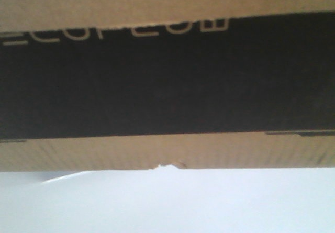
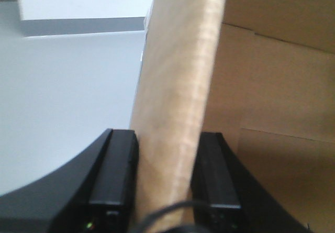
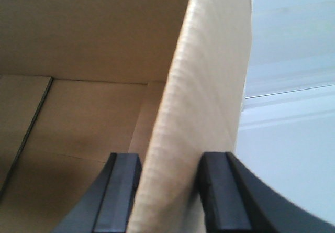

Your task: Grab box from left shelf to table start

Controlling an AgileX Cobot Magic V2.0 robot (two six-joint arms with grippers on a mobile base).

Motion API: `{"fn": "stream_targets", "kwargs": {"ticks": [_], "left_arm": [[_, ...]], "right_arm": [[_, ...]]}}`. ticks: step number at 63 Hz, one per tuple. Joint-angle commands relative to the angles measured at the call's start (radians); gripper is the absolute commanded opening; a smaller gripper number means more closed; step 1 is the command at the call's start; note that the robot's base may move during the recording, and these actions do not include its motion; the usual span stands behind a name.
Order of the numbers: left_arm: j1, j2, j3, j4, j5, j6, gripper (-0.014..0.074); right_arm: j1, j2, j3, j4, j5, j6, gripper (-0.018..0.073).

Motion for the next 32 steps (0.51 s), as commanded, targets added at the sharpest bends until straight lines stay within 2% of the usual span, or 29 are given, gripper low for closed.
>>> {"fn": "stream_targets", "kwargs": {"ticks": [1, 32], "left_arm": [[-0.022, -0.005, -0.041, -0.315, -0.075, 0.073, -0.0012], [-0.022, -0.005, -0.041, -0.315, -0.077, 0.073, -0.0012]], "right_arm": [[0.004, 0.019, -0.029, 0.158, -0.127, -0.006, 0.0056], [0.004, 0.019, -0.029, 0.158, -0.128, -0.006, 0.0056]]}}
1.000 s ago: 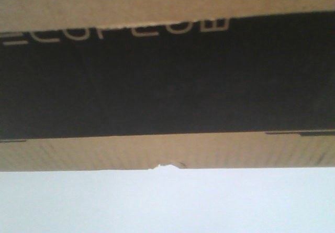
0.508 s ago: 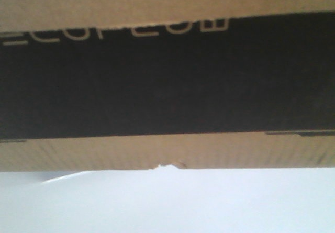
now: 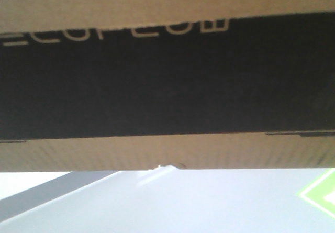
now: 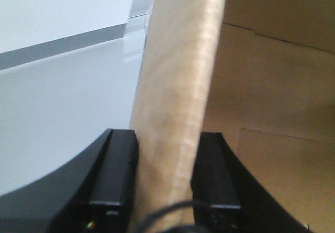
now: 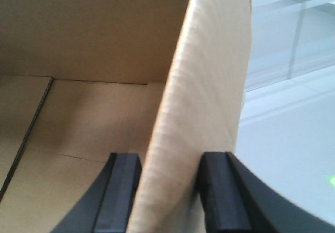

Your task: Grab box from left shelf to table start

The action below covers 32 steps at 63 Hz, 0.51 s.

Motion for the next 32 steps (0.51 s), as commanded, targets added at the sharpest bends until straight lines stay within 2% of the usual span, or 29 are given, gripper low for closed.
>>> {"fn": "stream_targets", "kwargs": {"ticks": [1, 32], "left_arm": [[-0.022, -0.006, -0.041, -0.315, -0.079, 0.073, -0.0012], [-0.022, -0.006, -0.041, -0.315, -0.075, 0.073, -0.0012]], "right_arm": [[0.004, 0.019, -0.029, 0.157, -0.128, -0.006, 0.0056], [0.004, 0.019, -0.029, 0.157, -0.127, -0.006, 0.0056]]}}
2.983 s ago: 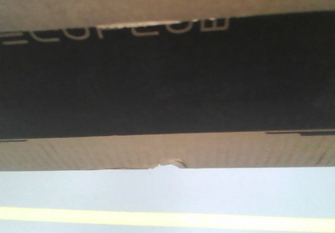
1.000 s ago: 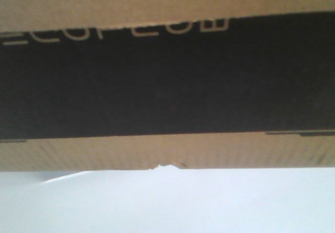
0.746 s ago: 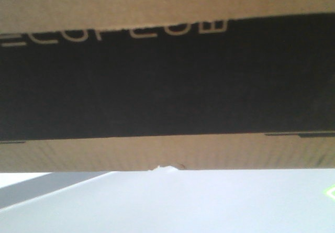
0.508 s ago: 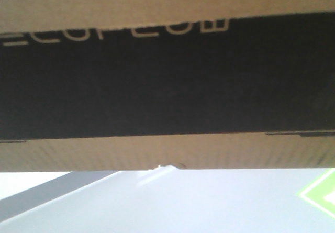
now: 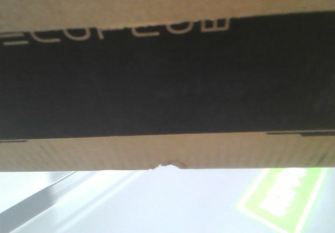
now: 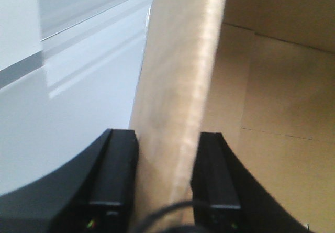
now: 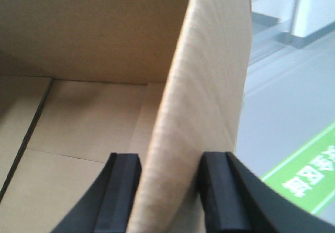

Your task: Grab box from left shelf to table start

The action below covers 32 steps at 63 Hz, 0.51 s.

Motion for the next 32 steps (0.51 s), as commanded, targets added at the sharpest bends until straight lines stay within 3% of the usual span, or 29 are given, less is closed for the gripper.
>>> {"fn": "stream_targets", "kwargs": {"ticks": [1, 32], "left_arm": [[-0.022, -0.006, -0.041, -0.315, -0.075, 0.073, -0.0012], [-0.022, -0.006, -0.041, -0.315, -0.075, 0.073, -0.0012]], "right_arm": [[0.004, 0.019, -0.029, 0.157, -0.127, -0.006, 0.0056], [0.004, 0.019, -0.029, 0.157, -0.127, -0.006, 0.0056]]}}
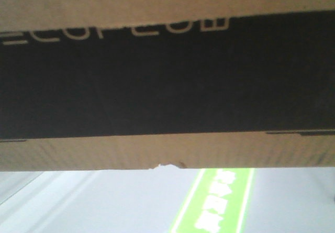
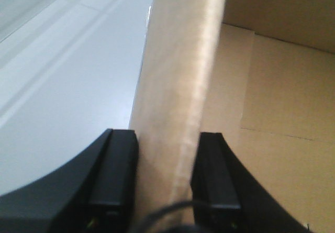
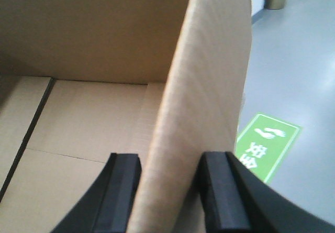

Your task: Grab box from left shelf to table start

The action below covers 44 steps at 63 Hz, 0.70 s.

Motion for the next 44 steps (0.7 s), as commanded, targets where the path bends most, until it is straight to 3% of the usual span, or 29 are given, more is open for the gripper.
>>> {"fn": "stream_targets", "kwargs": {"ticks": [1, 44], "left_arm": [[-0.022, -0.006, -0.041, -0.315, -0.075, 0.073, -0.0012], [-0.022, -0.006, -0.041, -0.315, -0.075, 0.073, -0.0012]], "right_arm": [[0.004, 0.019, -0.029, 0.157, -0.127, -0.006, 0.0056], [0.004, 0.019, -0.029, 0.157, -0.127, -0.006, 0.0056]]}}
